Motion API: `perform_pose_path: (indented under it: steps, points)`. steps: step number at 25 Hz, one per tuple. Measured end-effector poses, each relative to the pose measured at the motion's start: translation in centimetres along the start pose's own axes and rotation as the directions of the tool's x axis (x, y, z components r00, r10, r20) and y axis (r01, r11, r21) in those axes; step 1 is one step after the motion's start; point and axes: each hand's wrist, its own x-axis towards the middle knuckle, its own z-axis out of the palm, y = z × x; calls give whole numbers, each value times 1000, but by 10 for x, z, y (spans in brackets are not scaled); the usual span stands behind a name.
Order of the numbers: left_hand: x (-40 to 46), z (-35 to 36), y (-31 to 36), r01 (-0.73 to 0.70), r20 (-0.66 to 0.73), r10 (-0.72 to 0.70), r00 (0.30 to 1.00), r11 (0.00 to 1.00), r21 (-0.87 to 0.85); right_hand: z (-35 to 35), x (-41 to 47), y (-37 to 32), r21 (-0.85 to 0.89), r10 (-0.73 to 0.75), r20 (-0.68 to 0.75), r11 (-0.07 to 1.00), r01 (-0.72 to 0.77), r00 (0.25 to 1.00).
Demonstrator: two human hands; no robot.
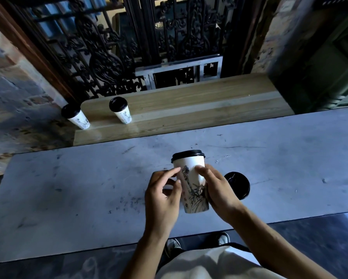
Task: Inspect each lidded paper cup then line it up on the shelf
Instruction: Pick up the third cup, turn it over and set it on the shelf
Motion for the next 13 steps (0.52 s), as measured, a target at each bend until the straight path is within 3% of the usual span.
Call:
perform_pose_path:
  steps: [7, 13]
  points:
    - [-4, 7, 13, 68, 9, -67, 998, 994, -83, -14, 7, -10, -36, -63, 72, 997, 65, 995]
    - [1, 15, 19, 45, -24, -47, 999, 995, -91, -24, 13, -12, -8, -100, 76, 995, 101, 992]
